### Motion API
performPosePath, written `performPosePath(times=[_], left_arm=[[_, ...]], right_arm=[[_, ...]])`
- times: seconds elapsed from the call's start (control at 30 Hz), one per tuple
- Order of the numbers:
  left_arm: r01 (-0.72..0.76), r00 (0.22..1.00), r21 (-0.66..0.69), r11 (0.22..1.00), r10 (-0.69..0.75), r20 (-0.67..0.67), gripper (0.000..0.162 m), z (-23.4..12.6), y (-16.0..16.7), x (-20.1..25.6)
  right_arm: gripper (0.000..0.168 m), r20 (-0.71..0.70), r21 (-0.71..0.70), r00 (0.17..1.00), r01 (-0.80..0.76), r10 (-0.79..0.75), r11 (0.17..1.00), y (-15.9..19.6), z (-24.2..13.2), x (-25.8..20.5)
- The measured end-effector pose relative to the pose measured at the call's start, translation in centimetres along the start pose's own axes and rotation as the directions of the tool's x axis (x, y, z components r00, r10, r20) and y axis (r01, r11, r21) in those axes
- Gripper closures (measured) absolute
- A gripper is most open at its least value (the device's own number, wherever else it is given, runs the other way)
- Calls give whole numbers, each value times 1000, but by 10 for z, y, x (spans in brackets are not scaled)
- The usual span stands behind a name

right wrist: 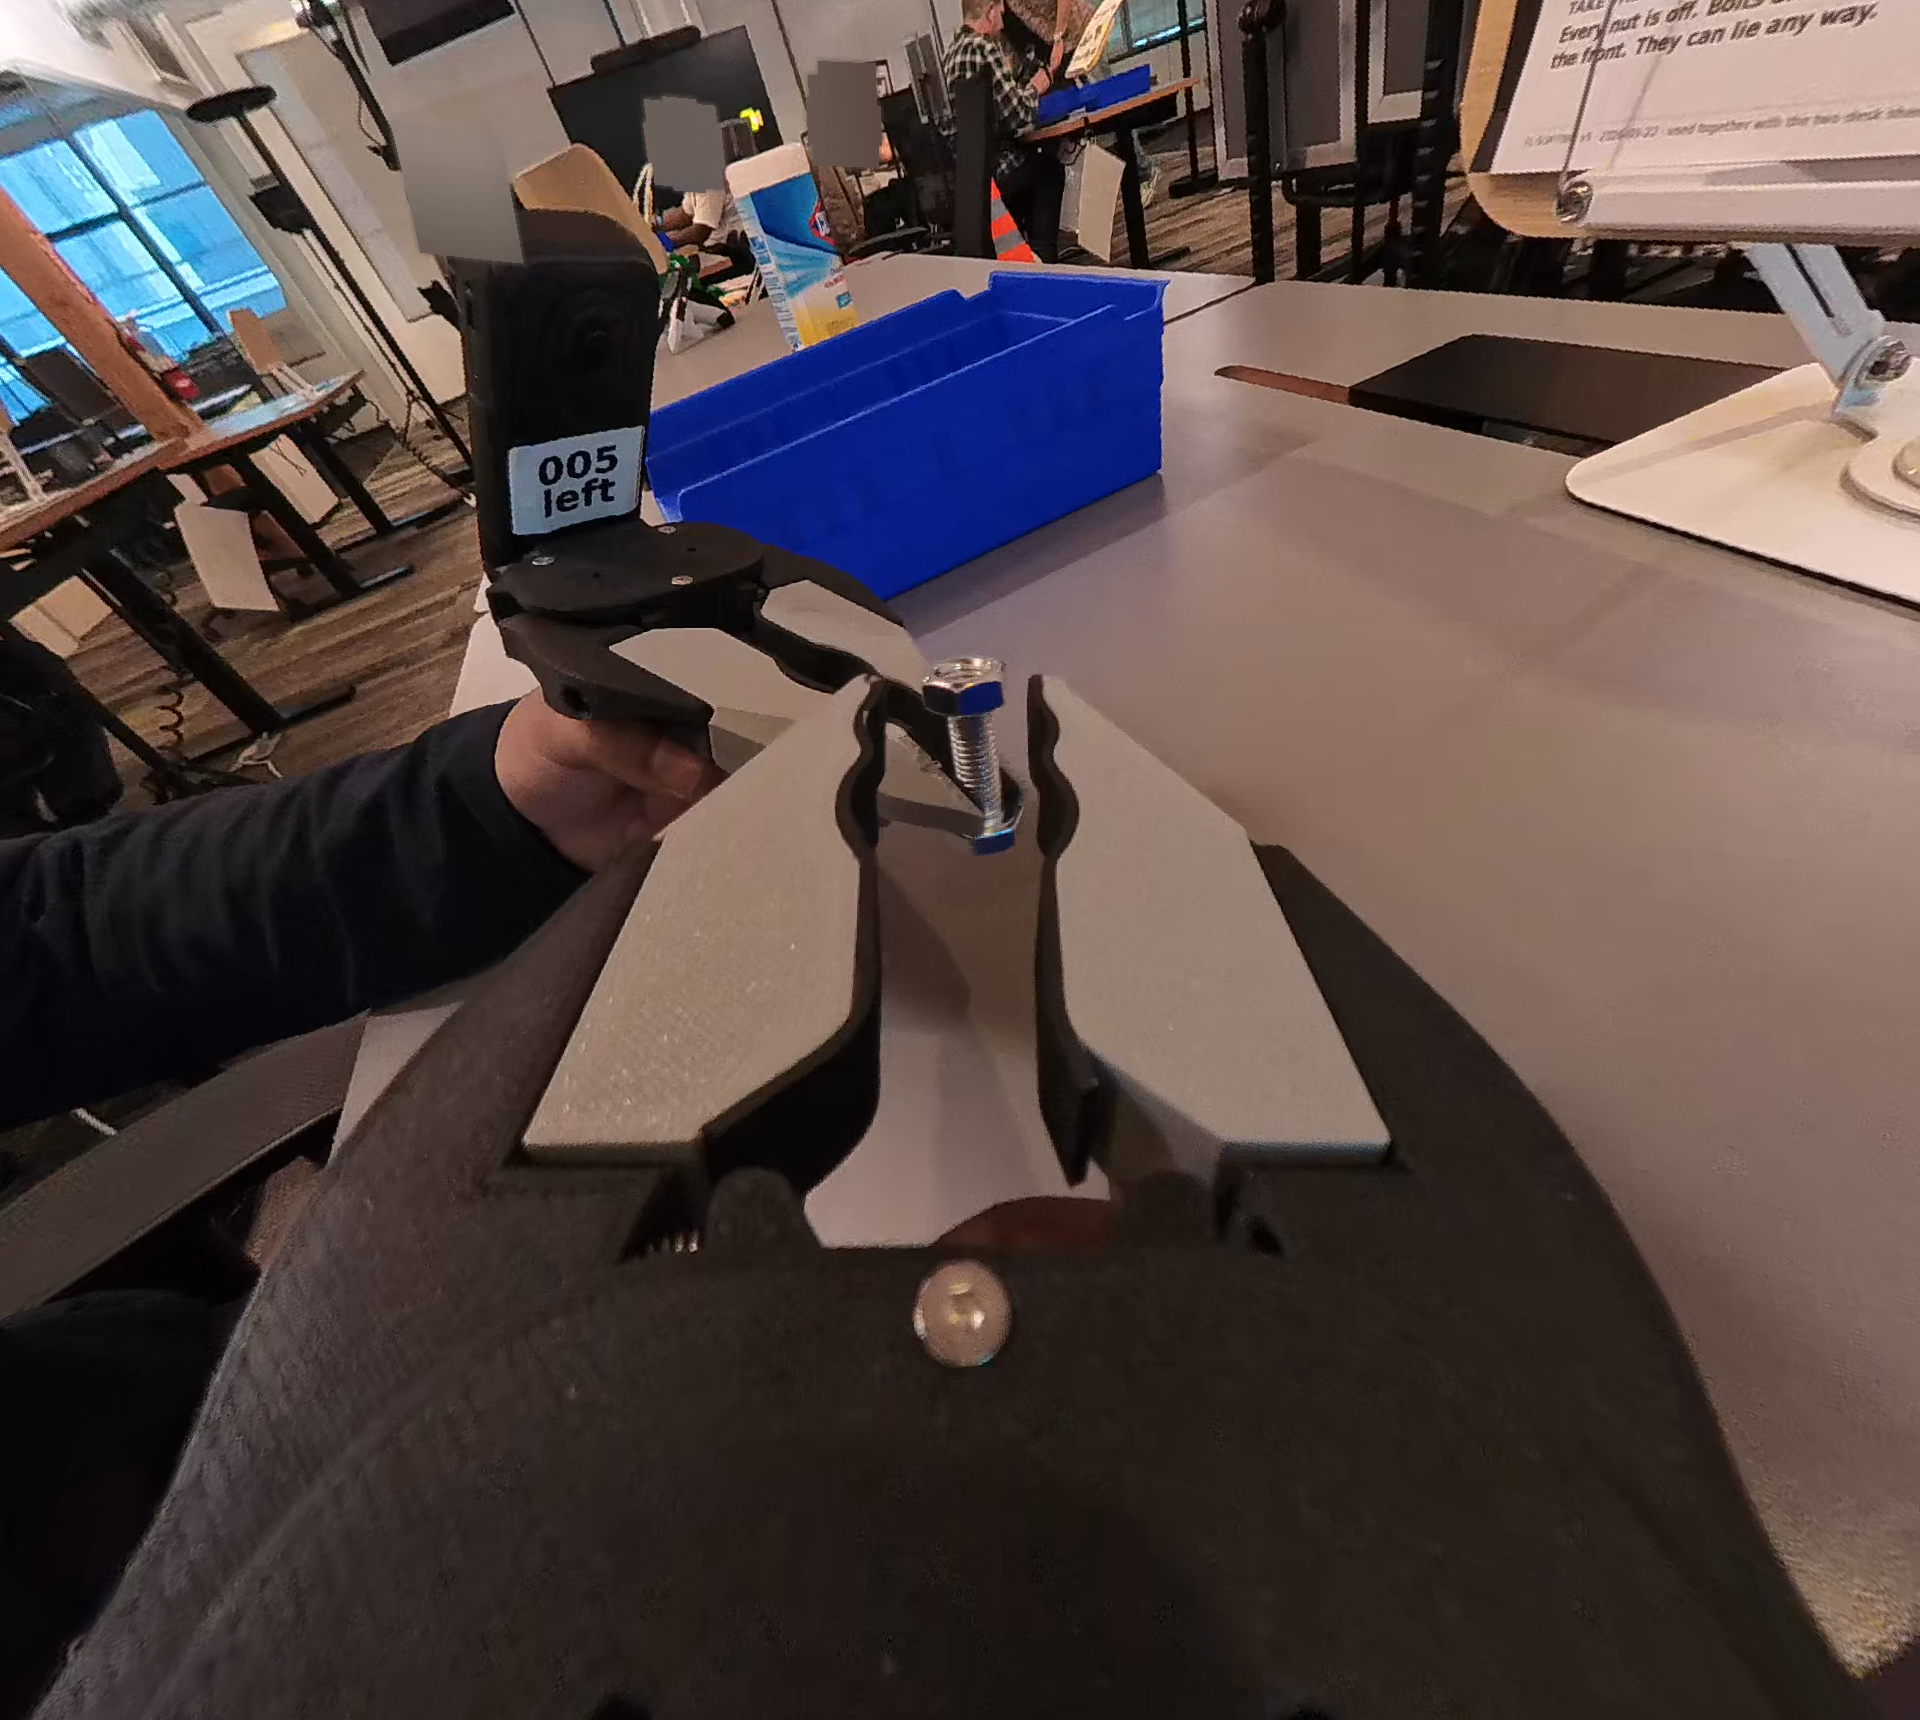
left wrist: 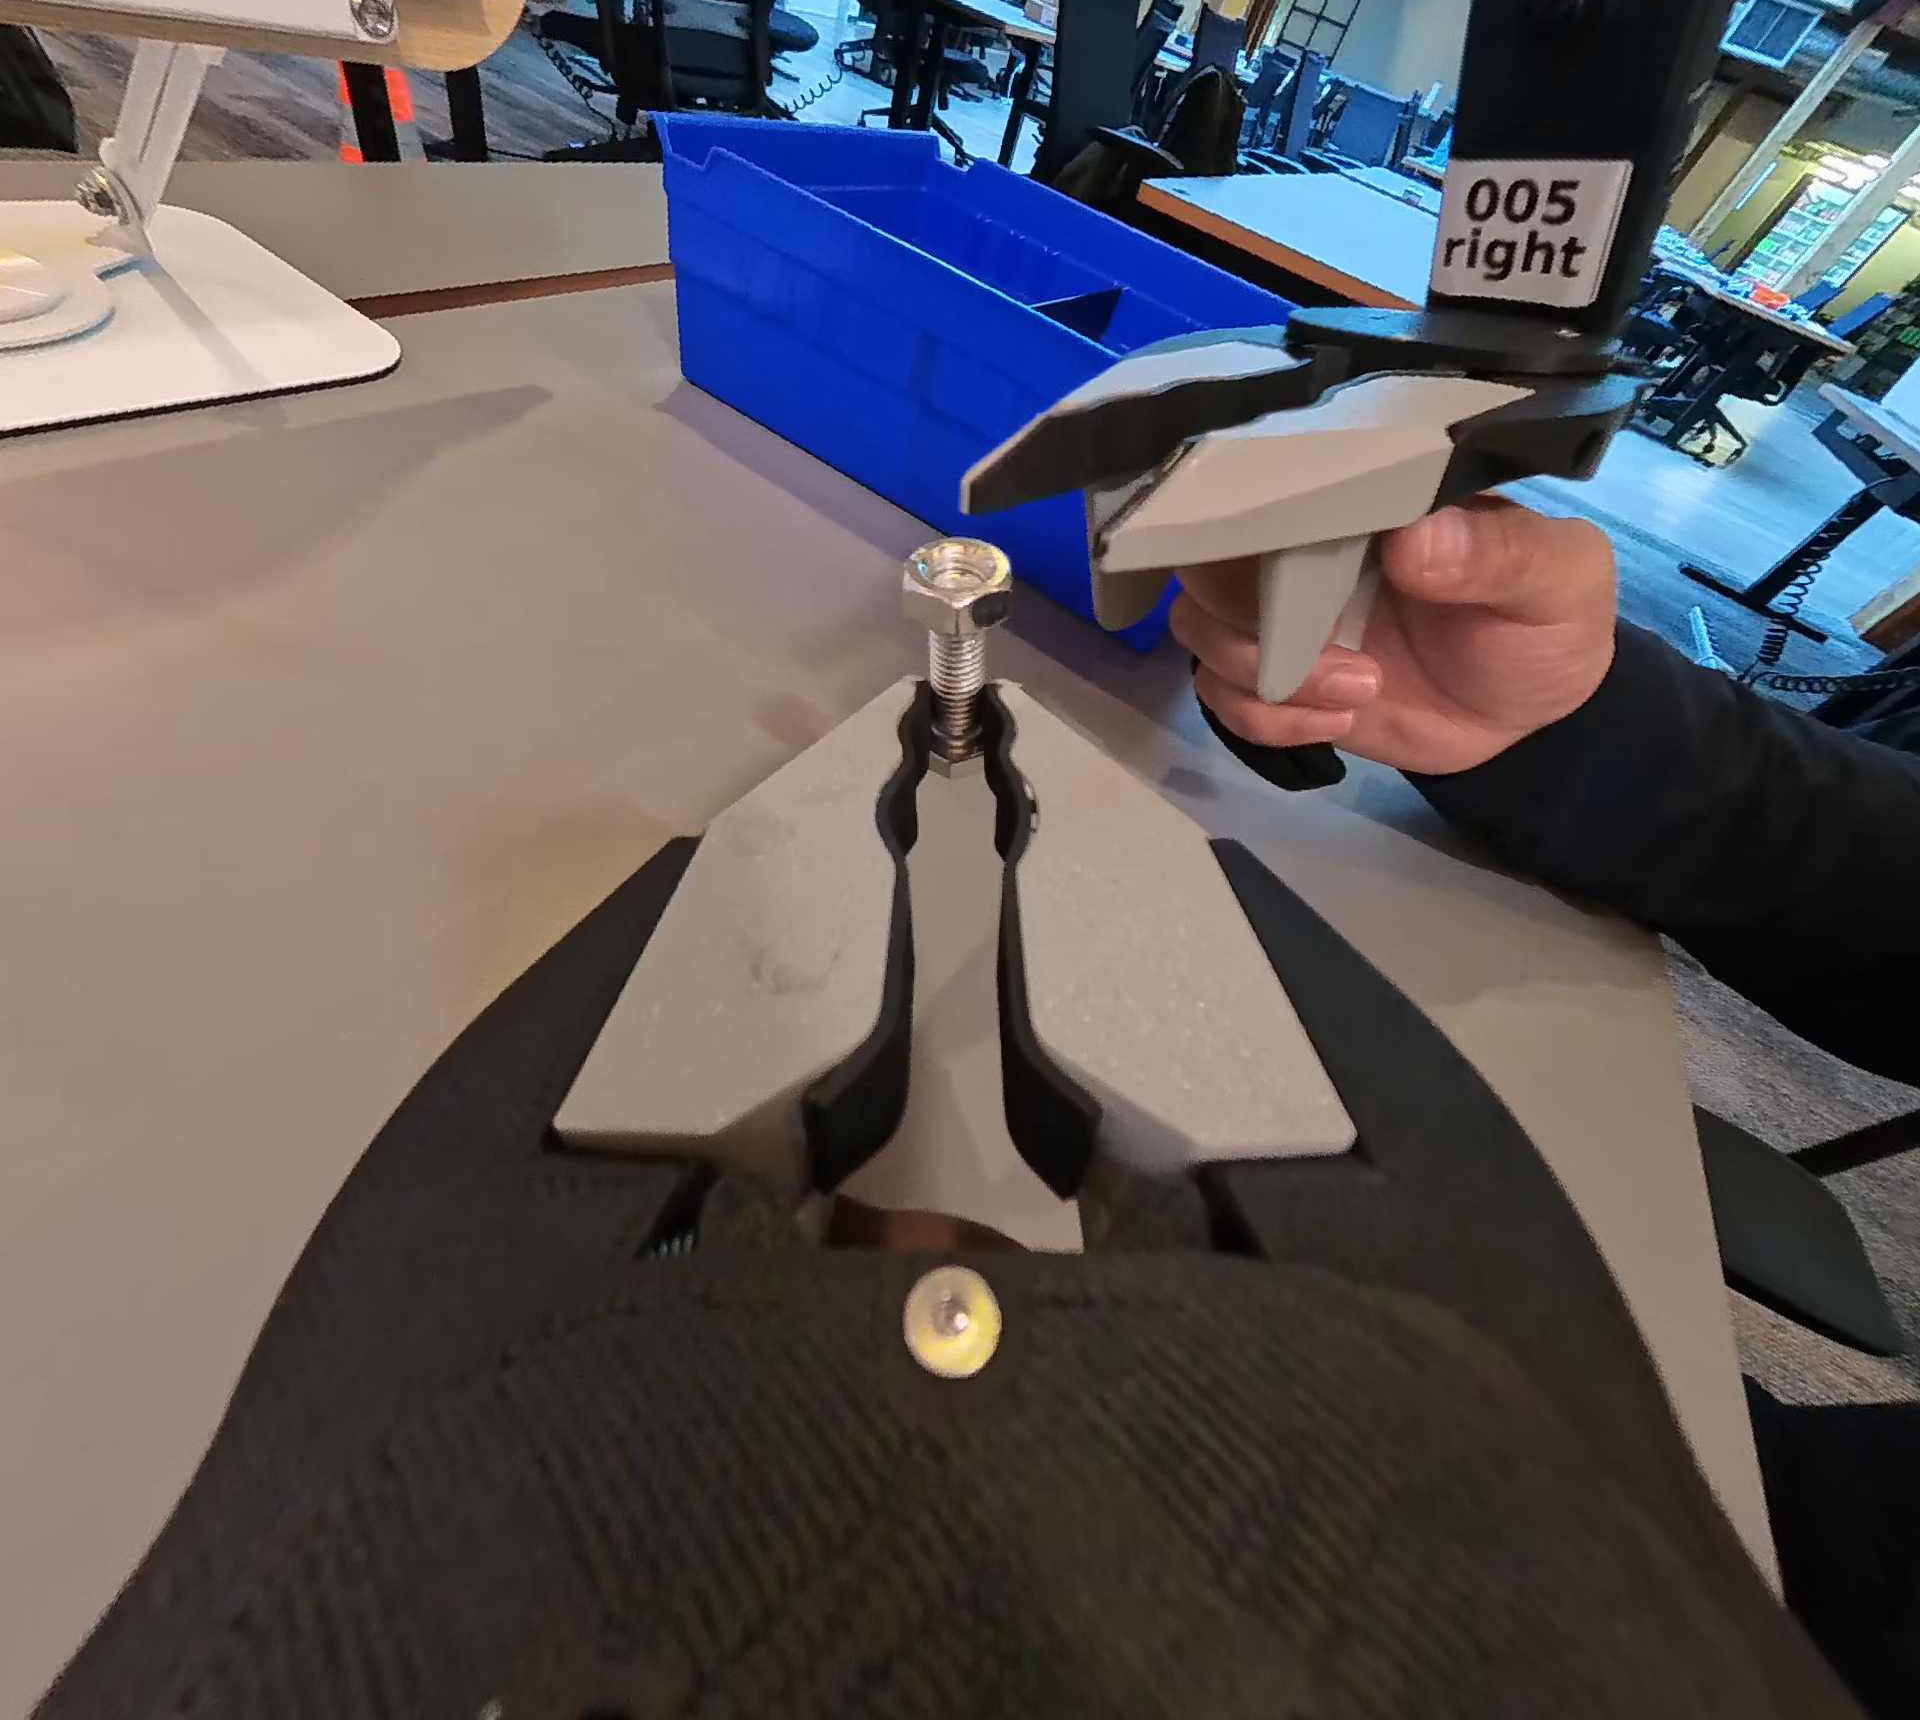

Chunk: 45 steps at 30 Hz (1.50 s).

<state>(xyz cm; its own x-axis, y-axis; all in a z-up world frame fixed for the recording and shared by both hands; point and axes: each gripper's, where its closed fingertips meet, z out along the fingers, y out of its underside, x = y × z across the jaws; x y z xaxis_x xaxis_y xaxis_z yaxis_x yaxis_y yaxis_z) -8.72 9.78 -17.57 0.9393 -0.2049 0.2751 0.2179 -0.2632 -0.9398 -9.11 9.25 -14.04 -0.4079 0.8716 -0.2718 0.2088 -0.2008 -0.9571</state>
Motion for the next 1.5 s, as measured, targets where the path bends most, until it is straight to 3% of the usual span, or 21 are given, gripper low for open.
performPosePath(times=[0.8, 0.97, 1.07, 1.2, 1.5], left_arm=[[-79, 994, -74, 994, 74, -79, 155, 8, 13, 25], [-69, 996, -60, 996, 65, -63, 155, 8, 11, 22], [-61, 997, -57, 996, 59, -39, 155, 7, 10, 16], [-28, 1000, -32, 999, 28, 12, 155, 3, 5, 4], [-27, 999, -32, 999, 29, 44, 155, 0, 4, -3]], right_arm=[[150, 16, -98, 998, 58, -57, 993, 22, 15, -10], [153, -9, -78, 997, 70, -71, 994, 16, 11, -6], [143, -27, -40, 998, 52, -53, 998, 8, 6, -2], [143, -48, -10, 998, 31, -32, 999, 2, 1, 5], [147, -55, -65, 995, 80, -83, 995, 14, 10, -1]])
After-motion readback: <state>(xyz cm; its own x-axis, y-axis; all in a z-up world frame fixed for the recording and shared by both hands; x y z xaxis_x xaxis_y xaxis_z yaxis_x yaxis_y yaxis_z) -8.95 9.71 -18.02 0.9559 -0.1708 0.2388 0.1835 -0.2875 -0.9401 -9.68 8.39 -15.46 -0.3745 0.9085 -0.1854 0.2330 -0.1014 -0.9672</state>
